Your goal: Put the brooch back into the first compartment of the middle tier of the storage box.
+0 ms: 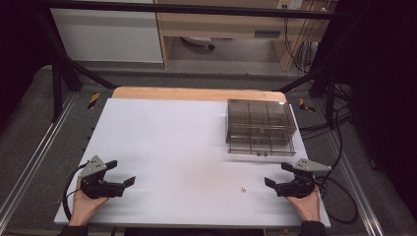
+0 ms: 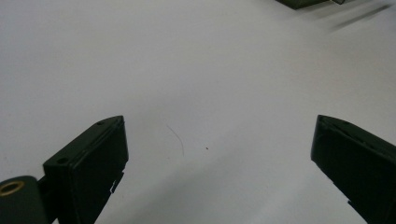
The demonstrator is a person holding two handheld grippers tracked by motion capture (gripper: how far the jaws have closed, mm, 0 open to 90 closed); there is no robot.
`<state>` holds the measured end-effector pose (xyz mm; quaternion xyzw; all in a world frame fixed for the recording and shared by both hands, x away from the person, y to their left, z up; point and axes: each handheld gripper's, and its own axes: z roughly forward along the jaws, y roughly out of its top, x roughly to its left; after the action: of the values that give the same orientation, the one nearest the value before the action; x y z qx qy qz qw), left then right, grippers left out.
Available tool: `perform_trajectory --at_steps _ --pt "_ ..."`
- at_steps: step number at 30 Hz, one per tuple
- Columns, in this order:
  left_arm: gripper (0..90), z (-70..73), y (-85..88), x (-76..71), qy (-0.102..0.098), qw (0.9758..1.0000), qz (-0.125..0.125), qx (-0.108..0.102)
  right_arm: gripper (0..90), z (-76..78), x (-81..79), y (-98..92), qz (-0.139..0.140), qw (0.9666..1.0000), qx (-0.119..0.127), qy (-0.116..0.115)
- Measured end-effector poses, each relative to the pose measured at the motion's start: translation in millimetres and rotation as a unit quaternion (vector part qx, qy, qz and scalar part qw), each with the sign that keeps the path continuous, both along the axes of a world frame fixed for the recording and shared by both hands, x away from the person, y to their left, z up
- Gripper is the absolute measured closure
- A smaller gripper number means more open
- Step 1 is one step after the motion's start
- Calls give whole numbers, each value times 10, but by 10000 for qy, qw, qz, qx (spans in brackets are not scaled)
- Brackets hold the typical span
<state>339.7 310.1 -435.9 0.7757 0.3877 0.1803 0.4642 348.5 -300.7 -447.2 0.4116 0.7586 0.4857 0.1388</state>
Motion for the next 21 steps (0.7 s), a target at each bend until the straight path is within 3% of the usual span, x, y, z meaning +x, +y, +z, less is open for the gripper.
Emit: perform_trajectory --at_steps 21 --pt "42 -35 -2 4 124 9999 -2 5 6 16 -6 57 102 9998 34 153"
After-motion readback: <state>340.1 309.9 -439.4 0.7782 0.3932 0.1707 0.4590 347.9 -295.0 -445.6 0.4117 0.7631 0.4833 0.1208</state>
